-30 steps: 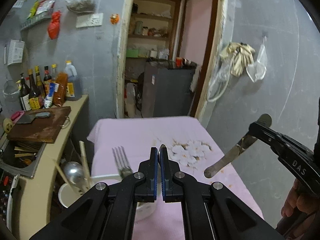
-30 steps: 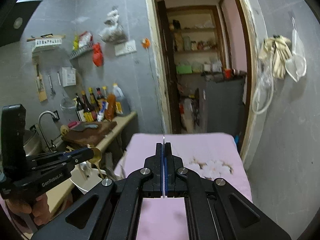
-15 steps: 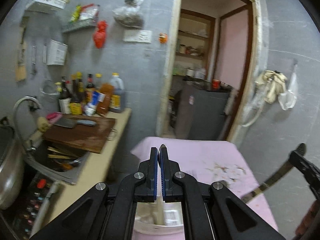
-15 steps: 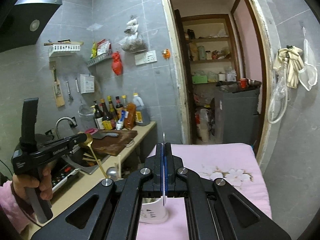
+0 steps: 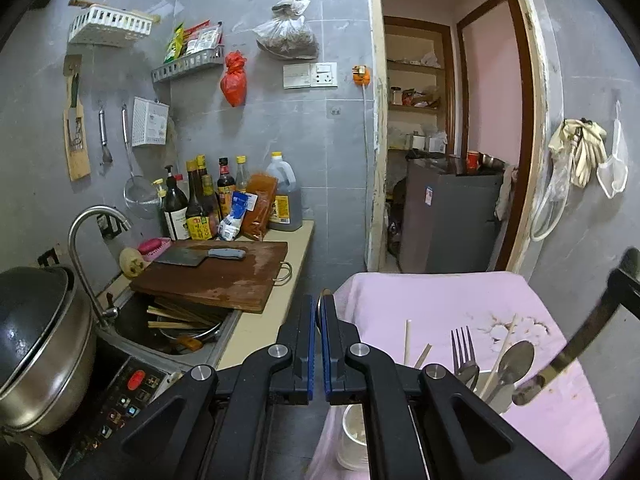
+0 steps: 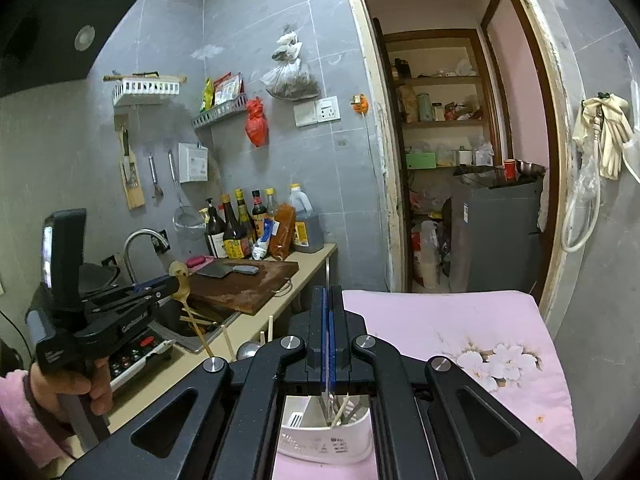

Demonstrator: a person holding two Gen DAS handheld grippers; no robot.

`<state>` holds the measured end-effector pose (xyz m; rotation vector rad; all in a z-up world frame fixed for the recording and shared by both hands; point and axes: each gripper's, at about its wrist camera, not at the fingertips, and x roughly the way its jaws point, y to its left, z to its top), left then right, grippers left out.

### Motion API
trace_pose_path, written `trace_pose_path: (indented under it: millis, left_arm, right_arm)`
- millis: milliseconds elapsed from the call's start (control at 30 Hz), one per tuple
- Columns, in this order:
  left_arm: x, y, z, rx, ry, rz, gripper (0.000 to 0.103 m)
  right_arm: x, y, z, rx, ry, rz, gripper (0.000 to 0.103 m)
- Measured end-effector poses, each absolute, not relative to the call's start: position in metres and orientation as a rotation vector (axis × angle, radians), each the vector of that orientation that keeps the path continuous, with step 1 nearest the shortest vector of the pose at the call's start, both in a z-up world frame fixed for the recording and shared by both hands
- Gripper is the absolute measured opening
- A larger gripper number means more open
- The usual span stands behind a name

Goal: Organize utensils
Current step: 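Carry the gold spoon and metal blade over the white caddy, then lower the gold spoon into the caddy with the left tool while the right tool lowers the blade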

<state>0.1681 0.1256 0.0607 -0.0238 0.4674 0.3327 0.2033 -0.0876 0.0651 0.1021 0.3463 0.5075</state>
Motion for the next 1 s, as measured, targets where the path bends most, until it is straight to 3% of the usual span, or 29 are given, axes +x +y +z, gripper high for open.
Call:
trace_pose_path:
  millis: [400, 1000]
  left_arm:
    - [0.182, 0.114, 0.040, 0.068, 0.480, 0.310, 0.003]
    - [0.192, 0.104, 0.023, 0.052, 0.549, 0.270, 0.004]
  right_arm:
    - [0.231, -0.077, 0.019, 0.130, 0.485, 0.485, 0.001]
    - [0.240, -0.069, 0.008, 0.118, 0.549, 0.491, 0.001]
